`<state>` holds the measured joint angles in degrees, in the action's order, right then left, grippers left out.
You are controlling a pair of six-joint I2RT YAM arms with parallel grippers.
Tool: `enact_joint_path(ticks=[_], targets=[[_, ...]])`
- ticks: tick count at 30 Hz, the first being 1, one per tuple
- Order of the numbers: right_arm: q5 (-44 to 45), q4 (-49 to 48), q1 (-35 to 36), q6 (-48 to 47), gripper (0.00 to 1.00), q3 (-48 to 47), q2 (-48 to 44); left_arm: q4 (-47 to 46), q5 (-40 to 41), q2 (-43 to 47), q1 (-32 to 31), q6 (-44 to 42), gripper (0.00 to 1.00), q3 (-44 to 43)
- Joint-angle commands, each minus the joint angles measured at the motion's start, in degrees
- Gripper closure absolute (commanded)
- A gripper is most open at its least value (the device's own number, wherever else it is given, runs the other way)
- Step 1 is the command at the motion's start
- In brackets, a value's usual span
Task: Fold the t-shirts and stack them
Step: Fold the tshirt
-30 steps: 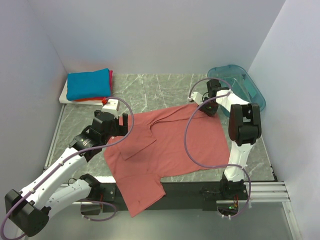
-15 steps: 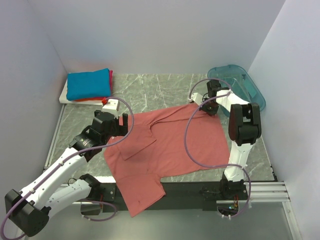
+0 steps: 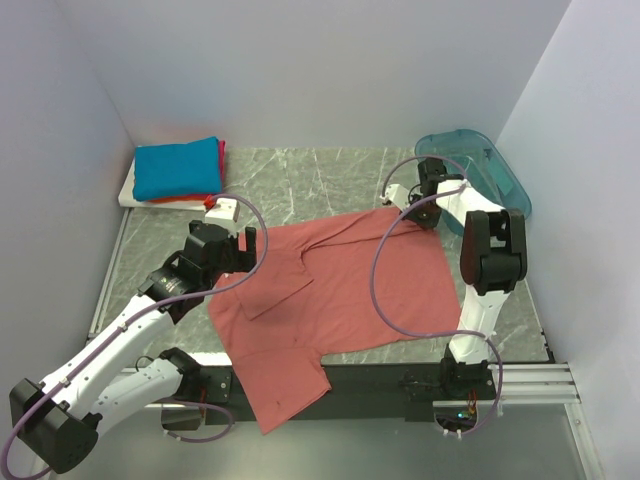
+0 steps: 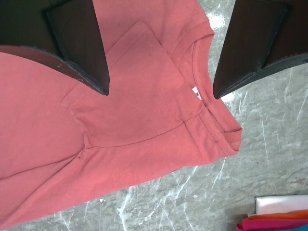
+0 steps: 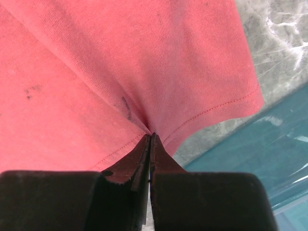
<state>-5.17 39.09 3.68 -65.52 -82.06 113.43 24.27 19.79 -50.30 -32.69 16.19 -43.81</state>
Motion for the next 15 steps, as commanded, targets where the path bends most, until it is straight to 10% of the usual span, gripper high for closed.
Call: enact_joint_path(ticks=[1,8,15], targets=[[-0.45,2.29,-1.13,-1.19,0.96,-0.64,-3.12,-1.60,-0.46,0.56,0.17,0.43,0.06,-0.05],[-2.83,4.24,-1.84,-1.98,0.92,-1.61,-4.80,-1.60,-0.54,0.21,0.26,0.34,0.06,-0.13],[0.60,1.43,-2.10,1.61,0.59,0.15,-3.65,-1.60,-0.54,0.21,0.25,0.43,0.06,-0.05]])
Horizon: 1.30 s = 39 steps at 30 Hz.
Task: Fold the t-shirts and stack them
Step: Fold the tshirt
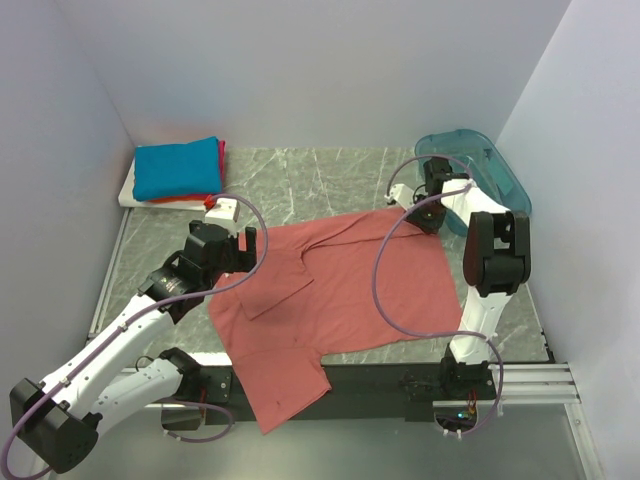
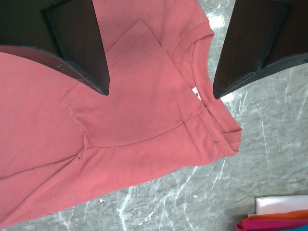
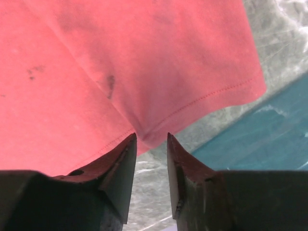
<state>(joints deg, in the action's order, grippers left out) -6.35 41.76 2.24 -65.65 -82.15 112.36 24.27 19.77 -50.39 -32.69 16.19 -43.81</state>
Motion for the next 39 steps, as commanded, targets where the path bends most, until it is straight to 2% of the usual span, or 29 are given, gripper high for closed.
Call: enact_joint_path(ticks=[1,5,8,10,13,14,15,16,17,18,19,21,22,24,26,28,32,33,36,39], targets=[[1.52,-1.94,-0.66,2.45,0.59,0.24,-3.10,-1.60,-0.52,0.21,0.26,0.43,0.06,-0.22],[-1.73,-1.59,-0.66,6.40,0.56,-1.95,-6.00,-1.51,-0.61,-0.06,0.34,0.51,0.06,-0.22],[-9.79,0.16,-0.75,11.14,0.62,-2.84,-10.56,-1.94,-0.61,0.12,0.52,1.65,0.05,-0.05],[-19.36,1.74,-0.66,15.10,0.64,-1.97,-13.38,-2.82,-1.48,0.56,1.39,3.14,0.02,0.39],[-31.51,-2.00,-0.66,21.68,0.65,3.47,-21.63,-5.37,-7.79,-0.14,7.09,8.76,0.00,1.36],[-33.36,-4.38,-0.75,23.62,0.65,8.27,-24.44,-5.90,-11.04,-0.67,13.11,11.13,0.02,1.80],[-34.86,-7.36,-0.75,26.16,0.64,11.02,-30.03,-7.56,-19.25,-1.37,16.22,15.67,0.02,2.58],[-34.09,-15.48,-0.75,33.58,0.63,13.92,-32.96,-8.36,-22.20,-3.12,18.69,18.24,0.04,4.51],[-32.60,-19.83,-0.75,38.18,0.50,19.34,-38.12,-9.15,-24.23,-4.09,22.28,22.88,0.04,5.48],[-31.89,-23.44,-1.01,44.49,0.41,21.92,-40.09,-10.55,-26.08,-5.75,23.36,24.75,0.04,6.97],[-32.49,-26.35,-1.27,45.95,0.33,23.68,-41.76,-10.82,-25.49,-6.55,24.07,26.25,0.05,7.33],[-35.12,-24.81,-1.97,46.58,0.23,25.20,-43.01,-10.04,-20.25,-8.66,24.95,29.50,0.05,7.16],[-38.44,-21.14,-1.98,45.88,0.23,24.94,-42.49,-9.60,-18.12,-9.28,25.21,30.30,0.05,6.99],[-46.71,-17.25,-4.61,43.16,0.33,23.44,-40.47,-9.42,-14.34,-10.77,26.18,31.97,0.08,6.46],[-51.54,-14.95,-6.54,39.99,0.35,23.70,-39.15,-10.12,-8.98,-14.11,26.97,31.98,0.12,5.50],[-52.53,-14.52,-7.42,39.72,0.35,23.62,-38.18,-10.30,-5.38,-19.90,27.59,31.45,0.12,3.22],[-53.94,-12.67,-8.39,39.02,0.36,22.56,-36.68,-11.69,-8.68,-30.10,29.43,29.26,0.15,-1.01],[-54.03,-12.49,-8.48,38.76,0.36,22.47,-36.51,-12.92,-10.09,-32.47,29.61,27.25,0.19,-1.27],[-54.21,-11.96,-8.83,38.31,0.37,22.38,-36.07,-15.48,-11.68,-35.81,29.79,25.30,0.21,-2.68],[-55.00,-11.35,-9.36,37.96,0.37,21.95,-35.54,-14.00,-12.30,-40.28,30.05,24.25,0.25,-5.56]])
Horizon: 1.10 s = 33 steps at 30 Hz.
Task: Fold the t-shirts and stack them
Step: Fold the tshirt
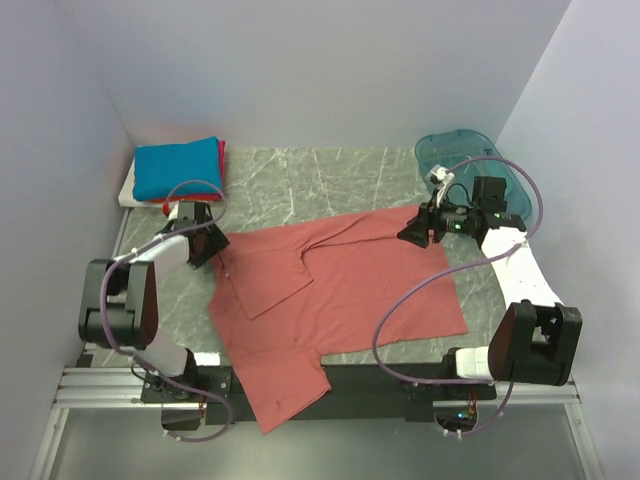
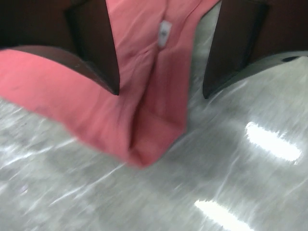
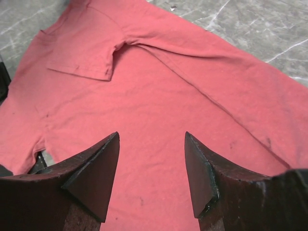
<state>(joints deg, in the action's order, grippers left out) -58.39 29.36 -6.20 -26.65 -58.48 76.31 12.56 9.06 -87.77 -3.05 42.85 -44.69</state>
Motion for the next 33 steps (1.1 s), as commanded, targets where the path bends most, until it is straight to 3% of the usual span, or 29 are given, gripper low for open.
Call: enact_joint_path(ticks=[1,3,7,8,9,10,15,20,26,32,33], targets=[[-3.39,1.31,-1.01,-1.03,0.37,-1.81,0.59,-1.40,-1.68,-4.59,0.41,-2.77,0.30,-5.75],[-3.83,1.48,-1.45,-1.21,0.37,-2.08,0.59,0.96,-1.77,-9.06,0.50,-4.18,0.36,-8.47],[-4.89,2.62,-2.06,-2.00,0.37,-2.17,0.33,0.10,0.08,-11.37,0.50,-5.23,0.58,-8.84],[-5.24,2.98,-2.33,-2.26,0.37,-2.34,0.33,0.27,0.25,-11.46,0.50,-5.76,0.65,-9.27],[-5.42,3.33,-2.50,-2.52,0.37,-2.34,0.33,0.54,0.95,-11.55,0.50,-6.02,0.83,-9.63],[-5.50,3.33,-2.50,-2.61,0.37,-2.34,0.41,0.54,1.13,-11.29,0.50,-6.37,0.85,-9.89],[-5.68,4.29,-2.59,-3.31,0.37,-3.04,1.64,0.27,4.03,-9.79,0.41,-10.85,0.89,-13.66],[-4.89,6.67,-2.59,-4.98,0.37,-4.19,3.31,3.26,3.43,-15.31,0.41,-15.60,0.91,-23.49],[-0.50,8.08,-2.59,-6.65,0.37,-5.33,5.33,4.23,1.58,-19.89,0.41,-16.83,0.90,-29.13],[5.56,6.23,-2.59,-7.62,0.38,-4.45,6.48,4.49,0.79,-21.66,0.50,-18.33,0.78,-31.60],[6.09,6.06,-2.59,-7.88,0.37,-4.10,6.39,4.58,0.61,-21.74,0.50,-18.50,0.68,-32.12]])
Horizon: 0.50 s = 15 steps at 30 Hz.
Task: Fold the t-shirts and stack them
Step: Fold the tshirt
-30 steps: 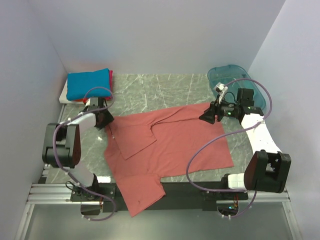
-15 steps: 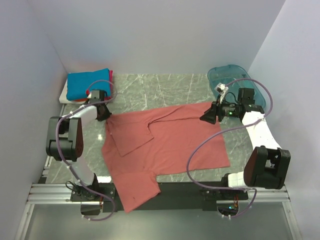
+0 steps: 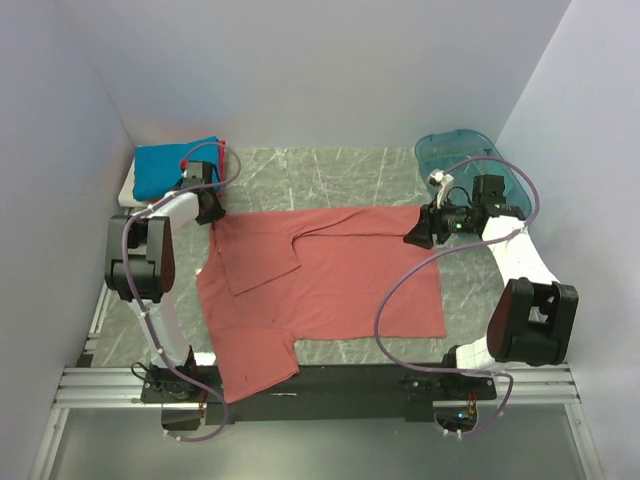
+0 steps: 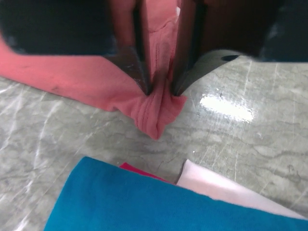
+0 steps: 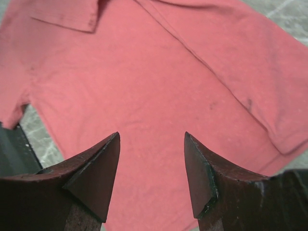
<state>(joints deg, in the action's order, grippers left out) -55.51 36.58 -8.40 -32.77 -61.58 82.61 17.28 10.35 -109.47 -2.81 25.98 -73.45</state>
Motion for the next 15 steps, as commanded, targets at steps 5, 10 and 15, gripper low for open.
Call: enact_joint_path(ticks=[5,10,15], targets=[[8.99,0.33,-0.30,-7.01,0.37,-1.17,0.80,3.28,0.72,4.42,0.26,-1.28,0.27,-5.39],[14.89,4.46,-0.21,-14.58,0.38,-1.00,1.68,3.20,1.43,17.77,0.26,-0.05,0.12,-1.88],[18.67,8.42,0.05,-23.03,0.38,0.67,1.15,2.94,-1.99,36.41,1.22,1.36,0.00,8.65]])
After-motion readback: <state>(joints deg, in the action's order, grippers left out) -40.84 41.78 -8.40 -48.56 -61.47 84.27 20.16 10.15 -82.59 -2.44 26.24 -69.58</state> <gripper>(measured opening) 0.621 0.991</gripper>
